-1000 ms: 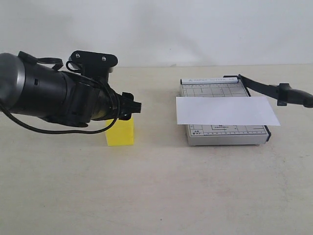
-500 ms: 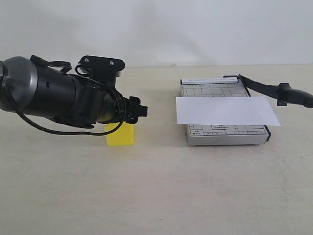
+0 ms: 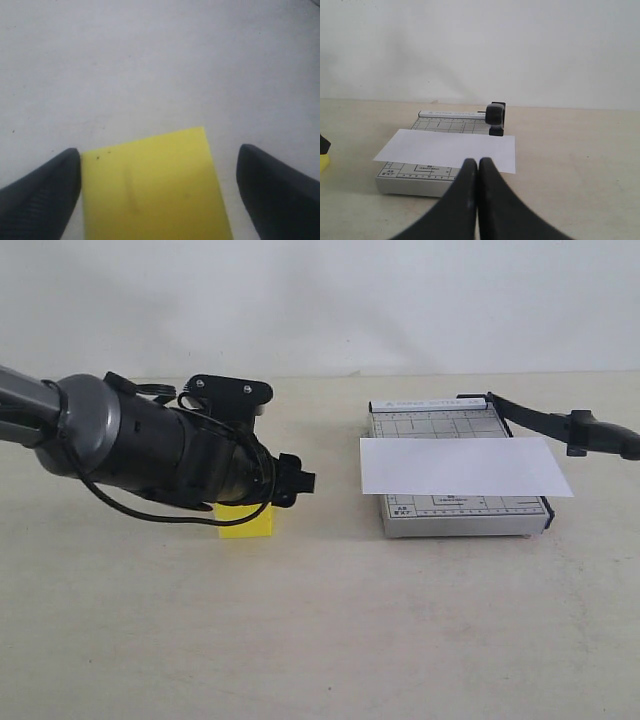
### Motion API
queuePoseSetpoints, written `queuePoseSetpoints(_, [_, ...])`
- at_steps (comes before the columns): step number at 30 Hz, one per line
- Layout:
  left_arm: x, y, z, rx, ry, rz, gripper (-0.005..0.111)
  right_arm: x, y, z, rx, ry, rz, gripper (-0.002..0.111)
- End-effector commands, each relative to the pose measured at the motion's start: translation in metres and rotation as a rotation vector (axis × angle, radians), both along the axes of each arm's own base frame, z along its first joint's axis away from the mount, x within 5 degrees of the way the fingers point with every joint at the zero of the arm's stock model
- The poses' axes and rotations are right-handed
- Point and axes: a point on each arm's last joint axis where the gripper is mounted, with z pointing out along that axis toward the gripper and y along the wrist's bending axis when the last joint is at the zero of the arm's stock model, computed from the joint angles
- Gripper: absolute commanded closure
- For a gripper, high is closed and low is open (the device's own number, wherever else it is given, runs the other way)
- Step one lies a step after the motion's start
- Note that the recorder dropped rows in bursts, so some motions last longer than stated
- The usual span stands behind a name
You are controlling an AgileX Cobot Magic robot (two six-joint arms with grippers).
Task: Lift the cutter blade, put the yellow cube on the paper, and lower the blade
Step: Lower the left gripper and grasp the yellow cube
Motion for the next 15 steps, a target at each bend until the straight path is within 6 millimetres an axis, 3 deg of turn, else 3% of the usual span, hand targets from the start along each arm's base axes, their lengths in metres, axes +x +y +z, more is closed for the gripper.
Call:
queuePoseSetpoints(1, [0.0093,-0.0068,0.0017,-0.032,-0.013,0.005,0.027,-0.0004,-0.0001,0.001,0.0,-0.012,0.0,0.108])
queuePoseSetpoints(15, [0.011,-0.0075,-0.0036,-0.022,-0.008,0.01,0.028,-0.0004,-0.0001,0.0014,0.001,-0.016,0.0,0.108])
